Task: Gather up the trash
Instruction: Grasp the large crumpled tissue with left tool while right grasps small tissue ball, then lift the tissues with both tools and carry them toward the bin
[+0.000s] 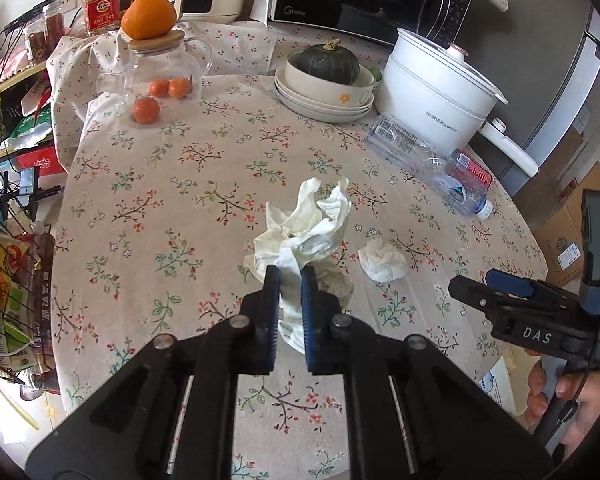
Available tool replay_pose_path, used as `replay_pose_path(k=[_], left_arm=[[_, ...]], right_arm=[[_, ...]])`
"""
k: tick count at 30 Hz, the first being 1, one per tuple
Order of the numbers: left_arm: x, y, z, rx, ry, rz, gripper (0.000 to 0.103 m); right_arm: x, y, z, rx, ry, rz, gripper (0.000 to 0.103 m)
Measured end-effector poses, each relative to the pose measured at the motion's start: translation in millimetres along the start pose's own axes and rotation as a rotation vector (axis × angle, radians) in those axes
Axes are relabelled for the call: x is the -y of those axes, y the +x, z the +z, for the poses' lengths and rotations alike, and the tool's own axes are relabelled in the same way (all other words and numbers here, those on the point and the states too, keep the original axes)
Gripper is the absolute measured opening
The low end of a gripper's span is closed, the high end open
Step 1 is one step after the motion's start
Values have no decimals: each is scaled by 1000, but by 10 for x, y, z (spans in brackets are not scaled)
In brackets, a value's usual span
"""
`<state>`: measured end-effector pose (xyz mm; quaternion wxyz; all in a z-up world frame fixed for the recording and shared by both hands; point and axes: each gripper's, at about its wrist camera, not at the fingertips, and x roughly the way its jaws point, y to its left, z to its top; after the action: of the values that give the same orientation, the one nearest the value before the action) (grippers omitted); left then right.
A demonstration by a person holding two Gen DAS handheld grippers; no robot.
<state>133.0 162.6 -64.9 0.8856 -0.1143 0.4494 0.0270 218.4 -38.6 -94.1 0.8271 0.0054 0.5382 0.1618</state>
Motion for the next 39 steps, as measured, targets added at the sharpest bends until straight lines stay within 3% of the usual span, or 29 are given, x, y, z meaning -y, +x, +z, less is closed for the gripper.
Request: replay_pose_path(k=[7,10,22,24,30,39], left_arm=[[-255,-260,-130,18,-19,-16,11],[-319,-284,-178,16,-12,-13,11],[-414,-262,-250,-10,-17,-22,11],[-394,-262,-249,-10,-13,-22,11],[-352,-234,-244,-15,-5,-24,11],[-256,-275,-264,-4,10,-37,11]], right_arm=[[-367,301,62,13,-62,6,82],[-458,414,83,8,-77,5,76],[-586,658,134,10,-108,-24,45],[-577,675,142,12,-122,-47,32],[-477,601,146,21,-112,-30,14],[-442,262,80,52,-155,-15,14]])
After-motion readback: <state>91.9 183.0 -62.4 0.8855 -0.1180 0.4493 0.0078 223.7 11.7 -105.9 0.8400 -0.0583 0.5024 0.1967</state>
